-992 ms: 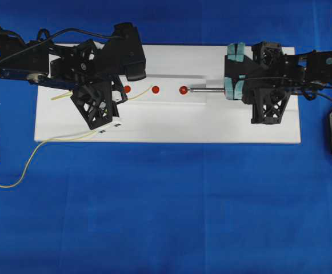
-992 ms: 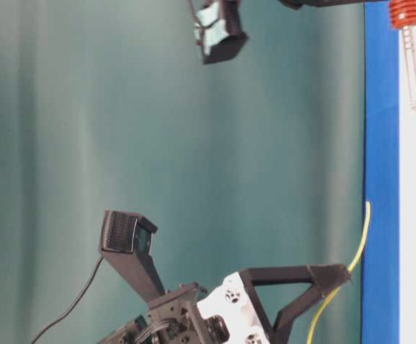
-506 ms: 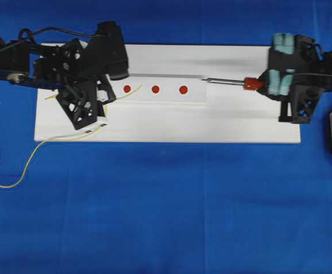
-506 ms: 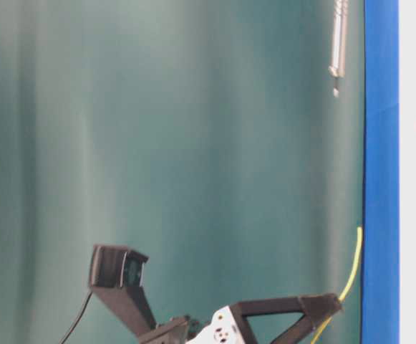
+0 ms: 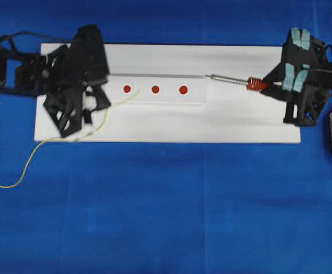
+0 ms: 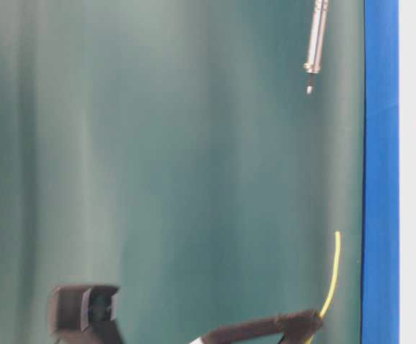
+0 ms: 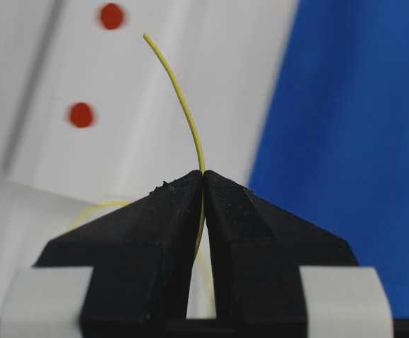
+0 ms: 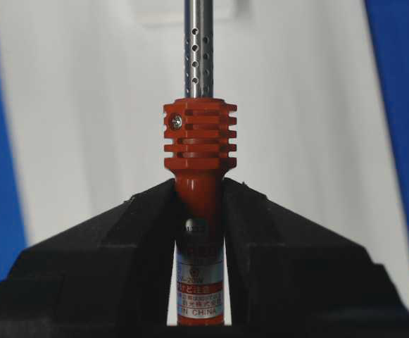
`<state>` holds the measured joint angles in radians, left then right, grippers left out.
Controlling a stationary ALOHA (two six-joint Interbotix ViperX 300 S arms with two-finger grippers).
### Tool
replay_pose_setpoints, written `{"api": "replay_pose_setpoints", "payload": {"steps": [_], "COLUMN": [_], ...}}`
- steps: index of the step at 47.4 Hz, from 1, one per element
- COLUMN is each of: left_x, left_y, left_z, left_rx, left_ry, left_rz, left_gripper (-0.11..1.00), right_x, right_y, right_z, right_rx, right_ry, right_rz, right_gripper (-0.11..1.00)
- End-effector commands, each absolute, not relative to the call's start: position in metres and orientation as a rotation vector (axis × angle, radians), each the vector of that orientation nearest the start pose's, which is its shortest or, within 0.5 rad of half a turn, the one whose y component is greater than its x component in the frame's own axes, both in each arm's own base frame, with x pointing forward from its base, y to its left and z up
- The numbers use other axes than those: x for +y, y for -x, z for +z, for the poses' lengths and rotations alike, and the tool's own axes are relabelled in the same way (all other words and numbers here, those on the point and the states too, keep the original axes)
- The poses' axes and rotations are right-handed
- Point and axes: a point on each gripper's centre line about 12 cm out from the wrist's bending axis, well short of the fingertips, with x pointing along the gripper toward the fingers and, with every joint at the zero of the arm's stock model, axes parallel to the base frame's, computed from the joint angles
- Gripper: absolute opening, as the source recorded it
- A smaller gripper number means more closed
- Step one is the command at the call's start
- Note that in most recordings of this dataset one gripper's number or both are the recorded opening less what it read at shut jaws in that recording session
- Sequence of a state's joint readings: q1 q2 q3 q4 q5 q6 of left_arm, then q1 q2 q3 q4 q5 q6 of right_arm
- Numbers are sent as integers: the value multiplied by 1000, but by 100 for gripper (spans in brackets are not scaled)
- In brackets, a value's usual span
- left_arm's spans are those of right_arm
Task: Touch the tip of the soldering iron to the tip of the solder at the mark.
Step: 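Separate the tools and lower them back toward the table, then place the solder and iron down and open both grippers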
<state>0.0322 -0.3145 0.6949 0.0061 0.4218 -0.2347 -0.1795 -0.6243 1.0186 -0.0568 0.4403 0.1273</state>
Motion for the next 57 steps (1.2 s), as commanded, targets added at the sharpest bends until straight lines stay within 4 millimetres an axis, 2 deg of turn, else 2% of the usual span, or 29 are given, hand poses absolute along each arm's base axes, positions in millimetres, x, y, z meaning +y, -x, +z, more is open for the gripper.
{"api": "replay_pose_setpoints", "payload": {"steps": [1,9,17,21,28,39,51,57], "left_x": [-7,-49,-93,-113,-136,-154,-160,-160], "left_y": [-320,-303,-289,-285,-285,-290,-296,-297], "left_z": [250,252,251,243,220,169,119,107], "left_rx": [734,690,647,639,649,686,754,780], "left_ry": [235,267,273,265,262,265,245,232], "left_rz": [76,-39,-182,-247,-307,-334,-322,-314], "left_gripper": [3,3,3,3,3,3,3,3], "right_x": [-25,15,53,67,86,102,117,123], "right_y": [-229,-226,-227,-232,-242,-259,-275,-281], "right_z": [220,232,227,221,204,163,120,106], "right_rx": [756,710,722,731,760,825,883,887], "right_ry": [-137,-154,-171,-168,-159,-164,-164,-165], "right_rz": [-156,-14,111,157,206,218,224,234], "right_gripper": [6,6,6,6,6,6,6,6]}}
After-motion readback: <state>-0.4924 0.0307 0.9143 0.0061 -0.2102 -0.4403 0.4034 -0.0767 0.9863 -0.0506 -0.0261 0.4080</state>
